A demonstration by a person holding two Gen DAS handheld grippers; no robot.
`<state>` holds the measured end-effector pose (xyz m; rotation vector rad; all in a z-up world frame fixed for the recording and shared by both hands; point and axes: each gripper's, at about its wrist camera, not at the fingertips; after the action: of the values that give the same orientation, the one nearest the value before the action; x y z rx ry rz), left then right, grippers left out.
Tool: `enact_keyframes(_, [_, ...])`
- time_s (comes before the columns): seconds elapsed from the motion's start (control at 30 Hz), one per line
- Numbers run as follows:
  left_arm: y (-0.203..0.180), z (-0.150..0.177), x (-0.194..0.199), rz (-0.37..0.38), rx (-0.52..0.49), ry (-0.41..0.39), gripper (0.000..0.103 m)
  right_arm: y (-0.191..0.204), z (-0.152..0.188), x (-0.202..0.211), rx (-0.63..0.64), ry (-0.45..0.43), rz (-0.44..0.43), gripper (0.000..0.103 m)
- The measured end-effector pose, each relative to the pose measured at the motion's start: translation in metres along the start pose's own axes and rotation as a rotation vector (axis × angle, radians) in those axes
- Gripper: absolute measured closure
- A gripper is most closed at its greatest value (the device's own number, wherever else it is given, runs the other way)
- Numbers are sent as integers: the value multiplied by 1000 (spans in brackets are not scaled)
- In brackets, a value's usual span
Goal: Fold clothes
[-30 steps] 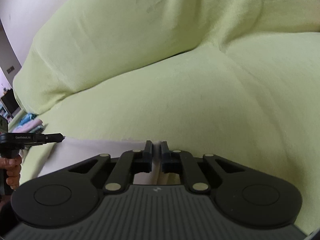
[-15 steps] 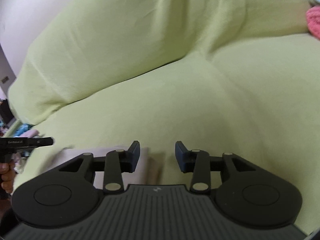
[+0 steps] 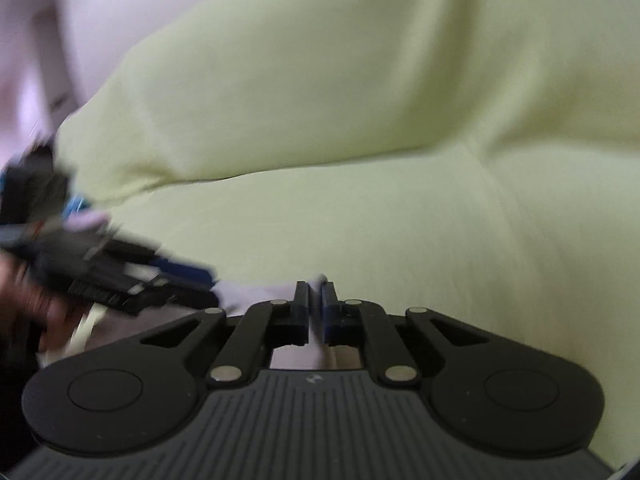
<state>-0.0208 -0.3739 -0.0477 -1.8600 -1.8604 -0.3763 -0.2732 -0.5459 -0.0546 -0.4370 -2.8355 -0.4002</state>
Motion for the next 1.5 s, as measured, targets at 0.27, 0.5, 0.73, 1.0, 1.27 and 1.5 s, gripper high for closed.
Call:
enact_keyframes(0.27, [6, -3, 1, -9, -58, -5, 43, 6, -2, 11, 95, -62, 15, 98])
enact_keyframes(0.5, [10, 1, -6, -53, -39, 20, 43, -27, 14, -19, -72, 67, 122, 99])
enact_keyframes(0.73, [14, 3, 0, -69, -30, 12, 42, -37, 4, -16, -149, 68, 114, 82])
enact_keyframes(1.0, [16, 0, 4, -61, 41, -12, 42, -51, 12, -19, -278, 74, 94, 68])
enact_keyframes(1.27, [-14, -15, -18, 0, -38, -9, 42, -51, 14, -18, -317, 38, 115, 96])
enact_keyframes(1.5, [-26, -19, -51, 7, -123, 57, 40, -66, 32, -25, -358, 90, 137, 89])
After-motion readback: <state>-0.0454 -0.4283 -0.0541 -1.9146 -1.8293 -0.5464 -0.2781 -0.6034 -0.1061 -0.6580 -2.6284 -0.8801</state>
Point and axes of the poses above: each gripper's, at about its wrist camera, not at the fingertips, and x roughly against the way its jaws point, y to its left, z to its underside, and after that the axes turned 11 degrees about -y, right-handed
